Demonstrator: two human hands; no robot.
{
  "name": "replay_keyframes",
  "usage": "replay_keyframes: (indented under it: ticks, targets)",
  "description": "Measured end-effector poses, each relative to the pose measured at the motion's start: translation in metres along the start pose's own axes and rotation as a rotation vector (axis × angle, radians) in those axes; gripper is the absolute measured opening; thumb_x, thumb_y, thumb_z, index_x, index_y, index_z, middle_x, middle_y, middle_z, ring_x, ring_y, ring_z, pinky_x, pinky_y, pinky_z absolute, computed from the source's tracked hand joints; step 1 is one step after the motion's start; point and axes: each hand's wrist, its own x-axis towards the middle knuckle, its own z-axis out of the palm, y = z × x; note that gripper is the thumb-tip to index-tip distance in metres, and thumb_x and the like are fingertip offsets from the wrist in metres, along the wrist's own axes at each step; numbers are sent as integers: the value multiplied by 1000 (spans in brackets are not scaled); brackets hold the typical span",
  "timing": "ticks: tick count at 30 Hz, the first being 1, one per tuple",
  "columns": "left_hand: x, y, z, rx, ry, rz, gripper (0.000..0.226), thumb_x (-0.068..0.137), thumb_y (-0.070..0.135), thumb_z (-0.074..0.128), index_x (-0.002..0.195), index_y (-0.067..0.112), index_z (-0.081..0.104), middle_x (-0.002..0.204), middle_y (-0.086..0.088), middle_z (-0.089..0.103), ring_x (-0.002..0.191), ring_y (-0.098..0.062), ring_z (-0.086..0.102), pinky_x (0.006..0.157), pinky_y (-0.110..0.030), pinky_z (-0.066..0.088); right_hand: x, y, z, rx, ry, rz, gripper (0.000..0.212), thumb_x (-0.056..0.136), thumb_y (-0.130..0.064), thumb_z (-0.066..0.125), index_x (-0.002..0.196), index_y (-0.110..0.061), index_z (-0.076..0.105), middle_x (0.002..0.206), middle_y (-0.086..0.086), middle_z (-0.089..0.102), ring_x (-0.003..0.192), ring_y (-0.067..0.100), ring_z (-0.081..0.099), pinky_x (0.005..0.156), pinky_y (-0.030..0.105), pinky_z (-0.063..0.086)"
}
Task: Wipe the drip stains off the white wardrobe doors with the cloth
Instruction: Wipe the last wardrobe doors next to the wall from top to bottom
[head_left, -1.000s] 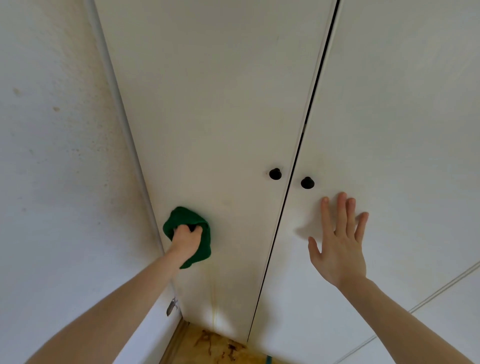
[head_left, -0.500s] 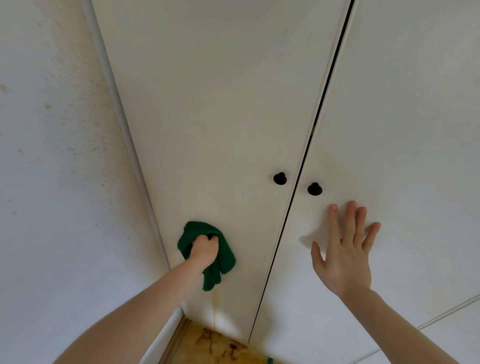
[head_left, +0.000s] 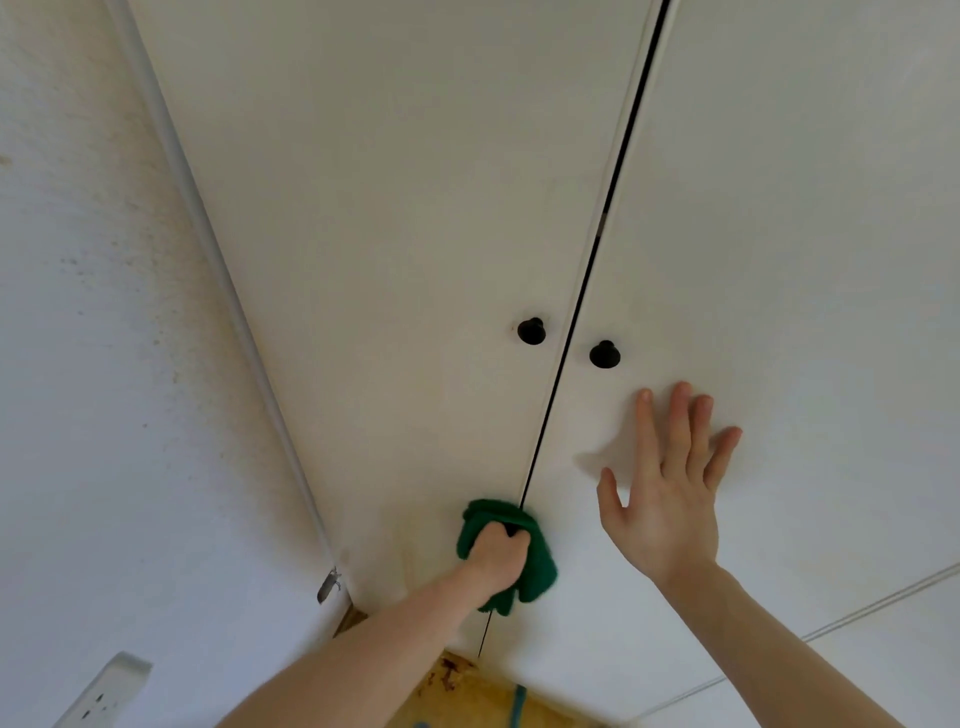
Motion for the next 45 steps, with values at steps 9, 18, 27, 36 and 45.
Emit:
replay_keyframes:
  ticks: [9, 18, 27, 36, 45]
  targets:
    - [-35, -24, -40, -69, 220, 198, 14, 102, 15, 53, 95, 6, 61, 92, -8, 63, 90, -19, 61, 72, -22, 50, -22, 4, -25, 328, 4, -180, 73, 85, -7, 62, 154, -9, 38, 163, 17, 31, 154, 36, 25, 124, 62, 18]
    - [9, -55, -152, 199, 683, 444, 7, 98, 5, 55, 103, 0, 56, 98, -20, 61, 93, -34, 59, 86, -45, 51, -74, 0, 49, 489, 127, -268, 66, 84, -5, 63, 147, -15, 46, 152, 13, 45, 143, 34, 43, 118, 58, 33]
    - [94, -102, -159, 258, 931, 728, 9, 97, 6, 57, 89, 7, 54, 82, -2, 54, 85, -25, 54, 82, -42, 48, -103, 9, 133, 435, 328, -407, 60, 84, -6, 64, 142, -13, 52, 152, 13, 44, 140, 37, 46, 121, 58, 28]
    - [134, -131, -139, 166, 1044, 949, 9, 96, 24, 56, 92, 16, 54, 89, -5, 57, 92, -30, 57, 89, -51, 50, -129, 31, 157, 246, 363, -454, 66, 82, -11, 65, 147, -9, 53, 157, 15, 42, 146, 39, 38, 121, 61, 23]
    - [116, -148, -62, 141, 850, 820, 17, 99, 27, 53, 98, 11, 58, 97, -6, 58, 102, -27, 51, 104, -44, 40, -197, 49, 96, 76, 194, -258, 76, 80, -21, 58, 154, -17, 40, 164, 10, 30, 152, 35, 27, 126, 55, 13]
